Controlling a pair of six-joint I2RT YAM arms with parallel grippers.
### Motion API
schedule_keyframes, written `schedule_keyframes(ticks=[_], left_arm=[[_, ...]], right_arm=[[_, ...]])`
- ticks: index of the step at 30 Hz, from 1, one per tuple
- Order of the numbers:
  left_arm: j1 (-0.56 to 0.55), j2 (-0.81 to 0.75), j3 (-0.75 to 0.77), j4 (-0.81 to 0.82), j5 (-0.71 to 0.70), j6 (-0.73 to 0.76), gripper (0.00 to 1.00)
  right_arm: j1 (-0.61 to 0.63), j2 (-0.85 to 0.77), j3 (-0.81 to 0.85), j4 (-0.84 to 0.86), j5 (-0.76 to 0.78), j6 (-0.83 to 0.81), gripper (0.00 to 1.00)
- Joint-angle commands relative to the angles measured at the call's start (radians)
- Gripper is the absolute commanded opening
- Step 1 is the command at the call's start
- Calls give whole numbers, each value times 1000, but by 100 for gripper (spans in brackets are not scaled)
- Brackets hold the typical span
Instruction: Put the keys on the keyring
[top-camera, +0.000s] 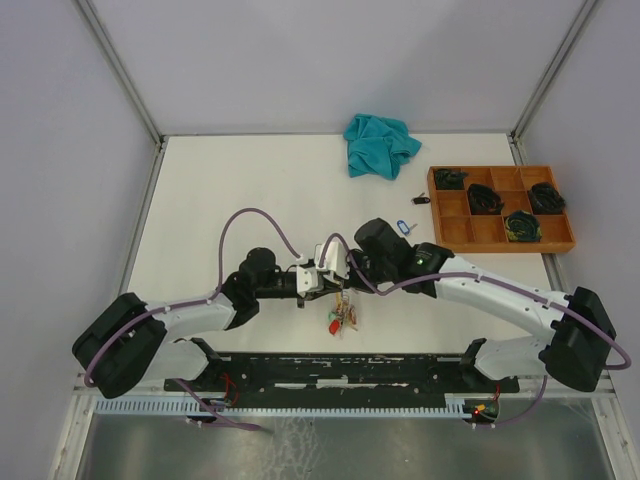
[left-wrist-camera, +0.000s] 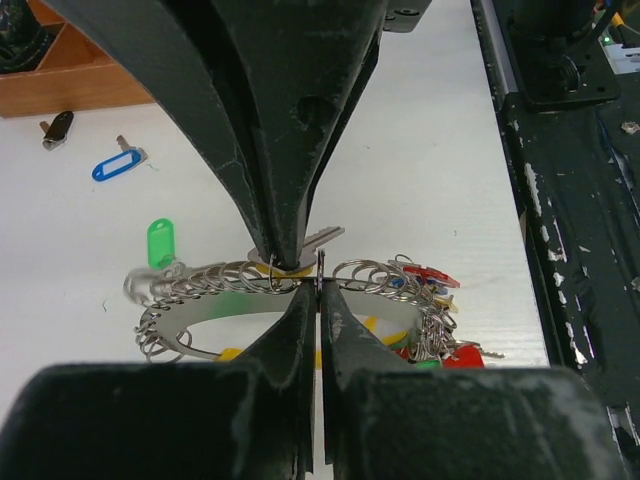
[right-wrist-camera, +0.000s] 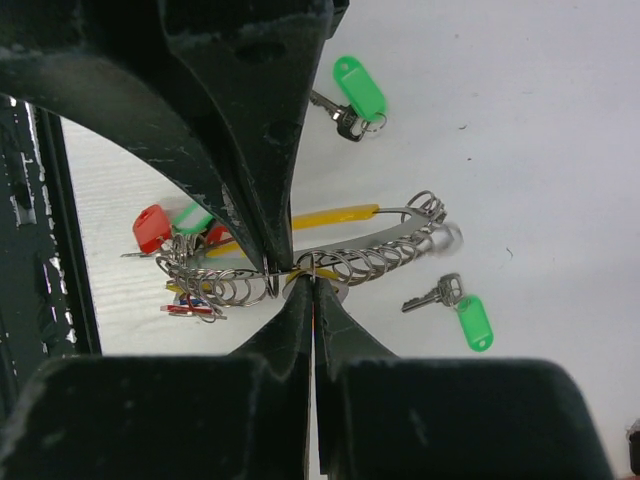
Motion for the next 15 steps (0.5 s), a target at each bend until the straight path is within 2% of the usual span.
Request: schedule_keyframes(ticks=[1,7,15], left_arm=[[10,-44,23,133,-31,-82,3],[12,-50,11,120,-80,-40,3],[32,-5,26,128,-99,-97,3]], right_arm=[[26,-60,-9,-13,10,-36,1],[25,-145,-47,-33,79,-8,1],[26,-147,-69,-12,99,12,1]])
